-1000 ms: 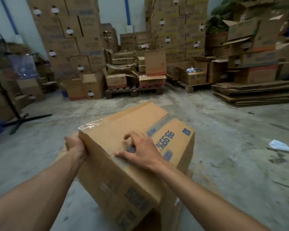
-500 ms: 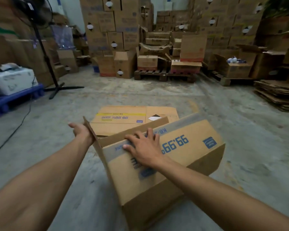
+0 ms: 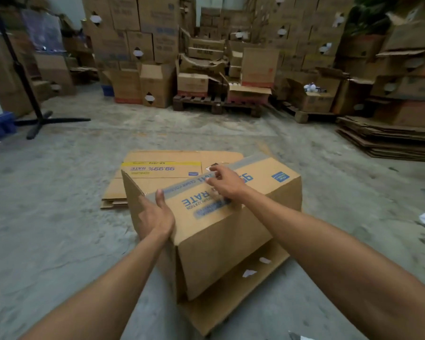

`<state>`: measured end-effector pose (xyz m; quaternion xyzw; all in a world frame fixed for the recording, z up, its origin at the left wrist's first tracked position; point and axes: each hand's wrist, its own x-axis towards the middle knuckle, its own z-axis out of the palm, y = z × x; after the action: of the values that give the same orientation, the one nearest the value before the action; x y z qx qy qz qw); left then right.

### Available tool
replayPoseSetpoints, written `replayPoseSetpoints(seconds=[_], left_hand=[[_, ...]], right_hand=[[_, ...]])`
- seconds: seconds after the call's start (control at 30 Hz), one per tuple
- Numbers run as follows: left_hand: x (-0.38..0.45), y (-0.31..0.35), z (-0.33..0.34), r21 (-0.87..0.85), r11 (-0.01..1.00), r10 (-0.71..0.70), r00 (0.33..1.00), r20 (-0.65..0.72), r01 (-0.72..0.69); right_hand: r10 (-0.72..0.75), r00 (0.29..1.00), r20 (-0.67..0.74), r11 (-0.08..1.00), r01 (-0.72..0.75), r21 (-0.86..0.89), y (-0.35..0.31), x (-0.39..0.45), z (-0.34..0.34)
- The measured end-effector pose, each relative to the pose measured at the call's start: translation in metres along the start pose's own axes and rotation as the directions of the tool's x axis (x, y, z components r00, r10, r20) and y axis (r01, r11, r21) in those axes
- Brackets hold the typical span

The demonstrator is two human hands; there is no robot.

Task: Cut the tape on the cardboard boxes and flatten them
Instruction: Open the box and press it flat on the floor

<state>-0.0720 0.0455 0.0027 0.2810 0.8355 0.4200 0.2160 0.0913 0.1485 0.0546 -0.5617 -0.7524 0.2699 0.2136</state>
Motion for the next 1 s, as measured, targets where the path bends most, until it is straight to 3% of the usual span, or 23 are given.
replayPoseSetpoints(seconds=[0.1,0.17,0.23,0.37,0.5,0.6,0.67,0.73,0.8,0.9,1.0], left_hand=[[0.033,-0.005,-0.004,0.162,0.979,0.119,0.993,0.025,-0.122],[0.053,-0.008,-0.006,0.208,0.947,0.228,0.969,0.099,-0.244],[0.068,-0.007,-0.006,0.238,0.908,0.312,0.935,0.166,-0.346],[0.084,-0.005,-0.015,0.258,0.877,0.339,0.903,0.264,-0.405],[0.094,-0.003,-0.039,0.157,0.911,0.329,0.901,0.283,-0.382],[0.103,-0.003,-0.055,0.084,0.915,0.354,0.887,0.297,-0.394],[0.104,-0.002,-0.062,0.142,0.887,0.386,0.875,0.293,-0.439],[0.105,-0.002,-0.066,0.280,0.836,0.388,0.870,0.305,-0.471],[0.097,0.000,-0.062,0.464,0.713,0.430,0.850,0.303,-0.526],[0.065,0.014,-0.045,0.502,0.567,0.499,0.757,0.422,-0.653],[0.031,0.021,-0.022,0.449,0.515,0.494,0.681,0.541,-0.730]], right_hand=[[0.208,0.955,-0.211,0.939,-0.255,-0.232,0.049,0.001,-0.029],[0.379,0.866,-0.327,0.851,-0.465,-0.246,0.080,-0.004,-0.054],[0.469,0.796,-0.383,0.787,-0.573,-0.229,0.102,-0.008,-0.073],[0.448,0.821,-0.355,0.830,-0.529,-0.176,0.122,-0.018,-0.097],[0.370,0.889,-0.271,0.929,-0.358,0.094,0.136,-0.036,-0.103],[0.288,0.926,-0.242,0.914,-0.191,0.359,0.132,-0.050,-0.096],[0.222,0.950,-0.221,0.858,-0.083,0.507,0.124,-0.058,-0.088],[0.141,0.963,-0.229,0.841,0.005,0.541,0.116,-0.070,-0.079],[0.115,0.961,-0.253,0.805,0.059,0.591,0.115,-0.078,-0.070],[0.272,0.887,-0.374,0.785,0.020,0.620,0.113,-0.083,-0.051],[0.523,0.691,-0.499,0.771,-0.135,0.622,0.115,-0.094,-0.028]])
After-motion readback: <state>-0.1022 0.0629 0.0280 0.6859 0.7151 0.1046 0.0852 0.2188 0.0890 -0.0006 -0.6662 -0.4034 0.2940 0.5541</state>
